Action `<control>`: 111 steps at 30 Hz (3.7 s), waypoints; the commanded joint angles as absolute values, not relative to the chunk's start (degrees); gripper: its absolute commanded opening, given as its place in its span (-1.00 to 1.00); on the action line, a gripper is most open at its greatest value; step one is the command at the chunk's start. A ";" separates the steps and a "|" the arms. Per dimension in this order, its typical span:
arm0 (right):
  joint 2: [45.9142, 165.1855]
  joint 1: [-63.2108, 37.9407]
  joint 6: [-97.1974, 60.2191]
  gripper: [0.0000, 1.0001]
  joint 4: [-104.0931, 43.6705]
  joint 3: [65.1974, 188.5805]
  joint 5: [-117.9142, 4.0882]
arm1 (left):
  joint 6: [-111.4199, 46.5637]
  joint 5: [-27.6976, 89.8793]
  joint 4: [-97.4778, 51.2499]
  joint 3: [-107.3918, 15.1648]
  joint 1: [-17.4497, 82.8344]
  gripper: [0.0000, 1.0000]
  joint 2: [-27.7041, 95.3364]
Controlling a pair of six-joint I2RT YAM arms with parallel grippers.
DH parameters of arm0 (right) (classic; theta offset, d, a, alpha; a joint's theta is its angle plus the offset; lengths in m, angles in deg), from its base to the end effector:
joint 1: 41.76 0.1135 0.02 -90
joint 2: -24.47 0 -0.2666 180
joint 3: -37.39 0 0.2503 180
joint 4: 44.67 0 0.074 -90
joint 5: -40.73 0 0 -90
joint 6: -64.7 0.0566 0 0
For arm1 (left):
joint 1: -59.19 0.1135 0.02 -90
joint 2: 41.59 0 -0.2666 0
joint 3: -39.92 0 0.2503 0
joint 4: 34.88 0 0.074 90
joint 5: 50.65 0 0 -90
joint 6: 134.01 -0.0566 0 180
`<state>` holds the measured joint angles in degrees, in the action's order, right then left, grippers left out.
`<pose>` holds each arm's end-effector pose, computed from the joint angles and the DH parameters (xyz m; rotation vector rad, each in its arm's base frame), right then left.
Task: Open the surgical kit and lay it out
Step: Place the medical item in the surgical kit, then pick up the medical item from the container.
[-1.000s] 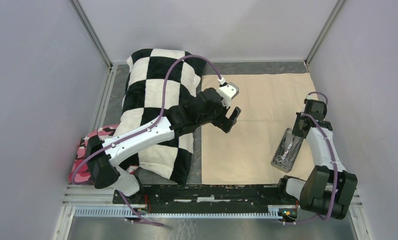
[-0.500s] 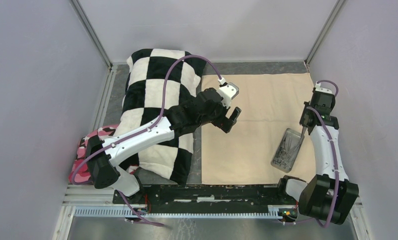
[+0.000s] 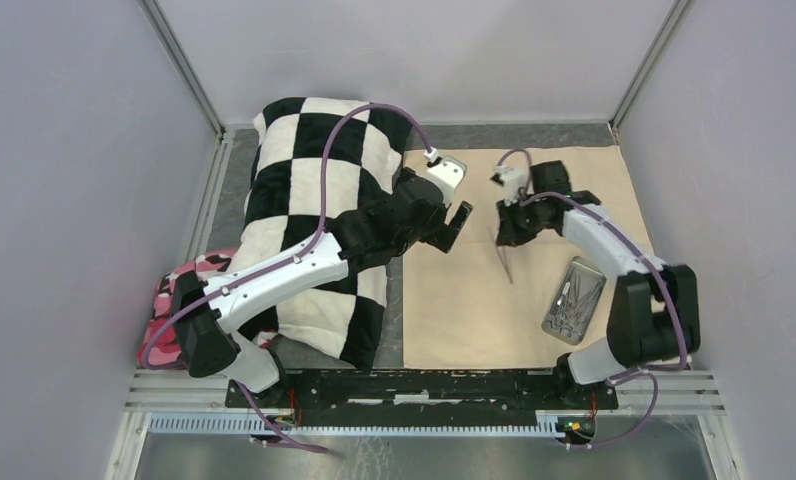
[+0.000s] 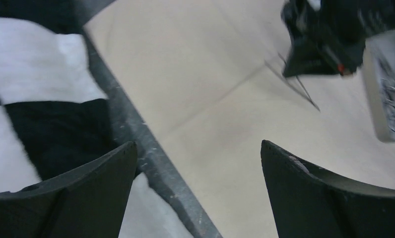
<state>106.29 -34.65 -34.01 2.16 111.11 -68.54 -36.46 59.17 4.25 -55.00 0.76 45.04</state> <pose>0.2984 0.0561 0.2378 -0.4762 2.4542 0.4127 0.2055 -0.2978 0.3505 0.7077 1.9683 -0.3383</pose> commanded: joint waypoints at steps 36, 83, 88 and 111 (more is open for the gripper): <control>137.95 -9.51 -47.53 -0.88 9.60 123.34 -93.58 | -32.43 81.28 5.27 -58.94 2.07 0.99 42.21; 94.67 -35.67 -27.67 0.16 -3.29 95.89 -66.69 | -32.47 77.79 5.20 -58.93 1.80 0.99 41.29; 85.58 -49.13 -19.21 0.14 -2.67 89.70 -51.62 | -32.39 77.36 5.13 -58.83 1.73 0.99 41.29; 89.83 -66.38 -13.04 -0.39 -20.29 78.90 -66.36 | -33.19 76.49 4.66 -58.54 1.62 0.99 42.30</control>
